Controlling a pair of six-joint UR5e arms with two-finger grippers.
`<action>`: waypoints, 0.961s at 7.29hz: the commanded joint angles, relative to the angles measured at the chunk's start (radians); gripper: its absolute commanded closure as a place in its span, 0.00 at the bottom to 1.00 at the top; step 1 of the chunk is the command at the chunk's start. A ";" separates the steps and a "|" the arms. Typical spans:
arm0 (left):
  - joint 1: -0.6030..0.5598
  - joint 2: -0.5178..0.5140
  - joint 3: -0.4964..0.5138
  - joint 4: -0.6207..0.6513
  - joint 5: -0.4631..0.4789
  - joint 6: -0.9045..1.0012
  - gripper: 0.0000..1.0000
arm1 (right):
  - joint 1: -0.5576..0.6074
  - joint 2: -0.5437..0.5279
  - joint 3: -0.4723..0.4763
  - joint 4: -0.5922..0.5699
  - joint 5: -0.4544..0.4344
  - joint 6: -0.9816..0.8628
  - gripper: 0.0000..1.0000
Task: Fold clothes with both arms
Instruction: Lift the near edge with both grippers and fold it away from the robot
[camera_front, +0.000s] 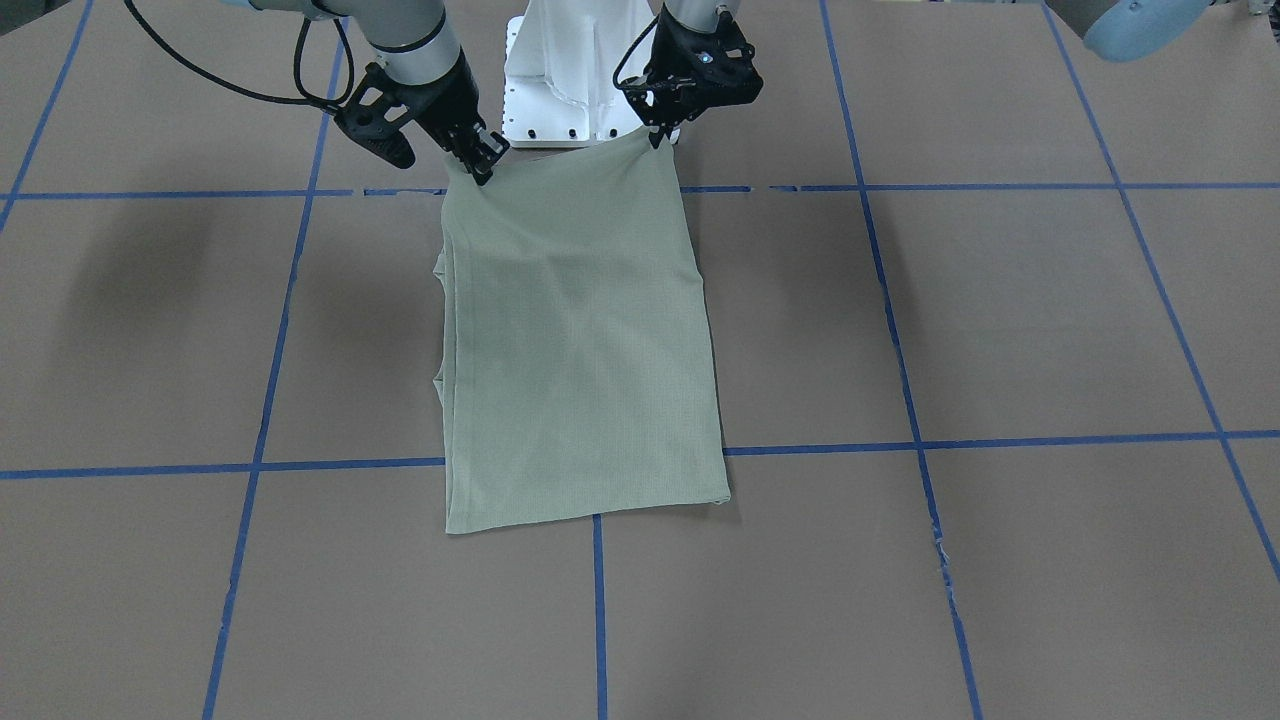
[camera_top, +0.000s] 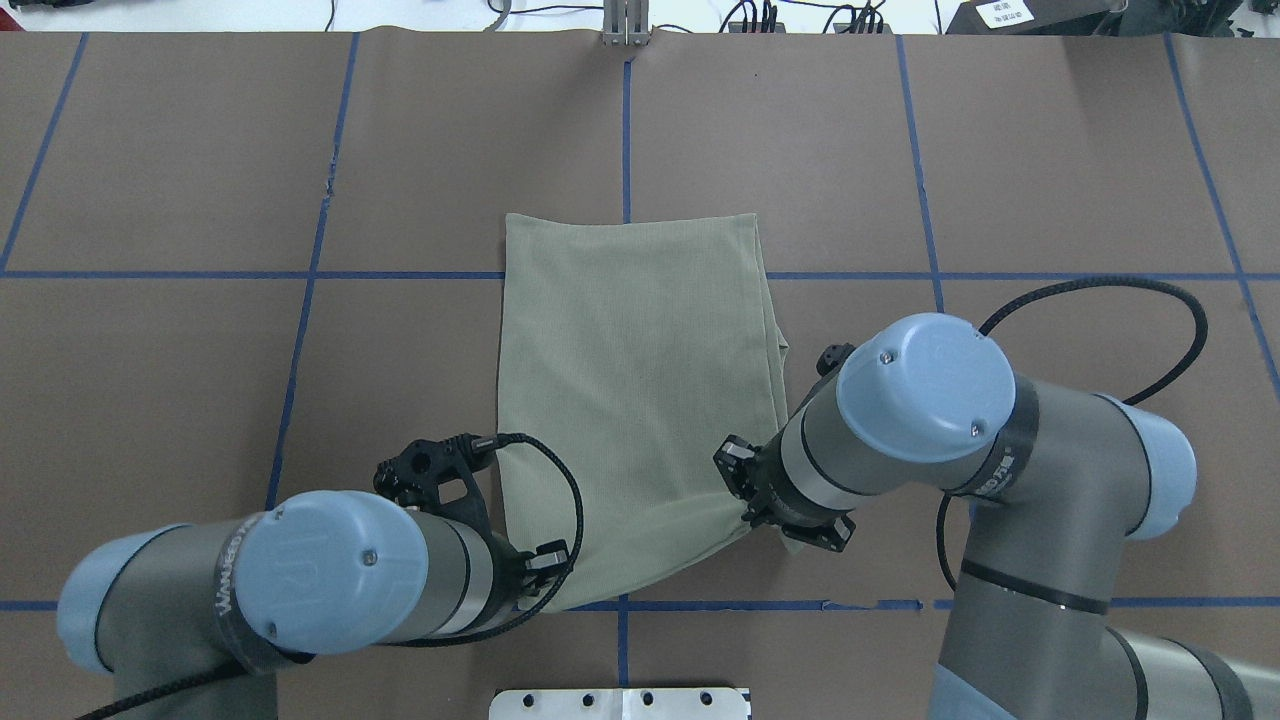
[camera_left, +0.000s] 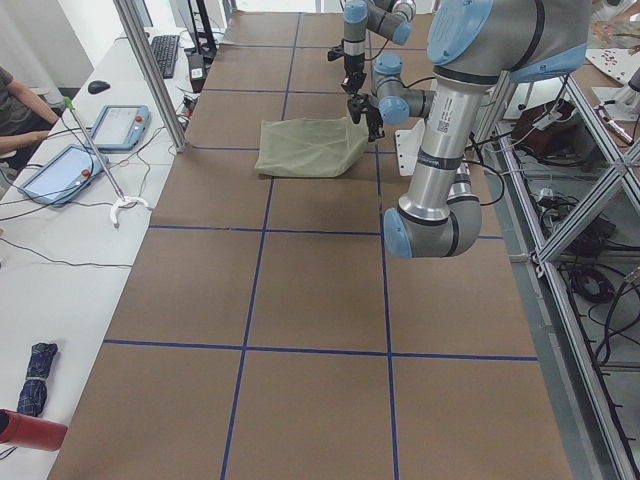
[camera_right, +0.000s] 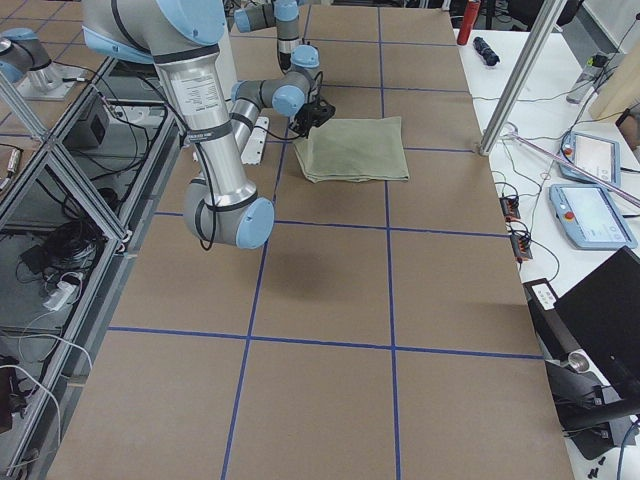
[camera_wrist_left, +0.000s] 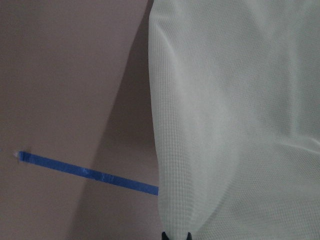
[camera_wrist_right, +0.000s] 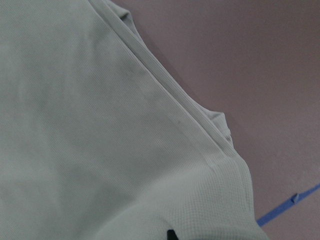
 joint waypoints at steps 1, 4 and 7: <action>-0.145 -0.083 0.123 -0.083 -0.008 0.047 1.00 | 0.091 0.078 -0.132 0.021 -0.004 -0.049 1.00; -0.228 -0.131 0.299 -0.215 -0.008 0.050 1.00 | 0.177 0.158 -0.284 0.085 -0.002 -0.081 1.00; -0.290 -0.186 0.410 -0.252 -0.008 0.085 1.00 | 0.235 0.216 -0.454 0.202 0.010 -0.086 1.00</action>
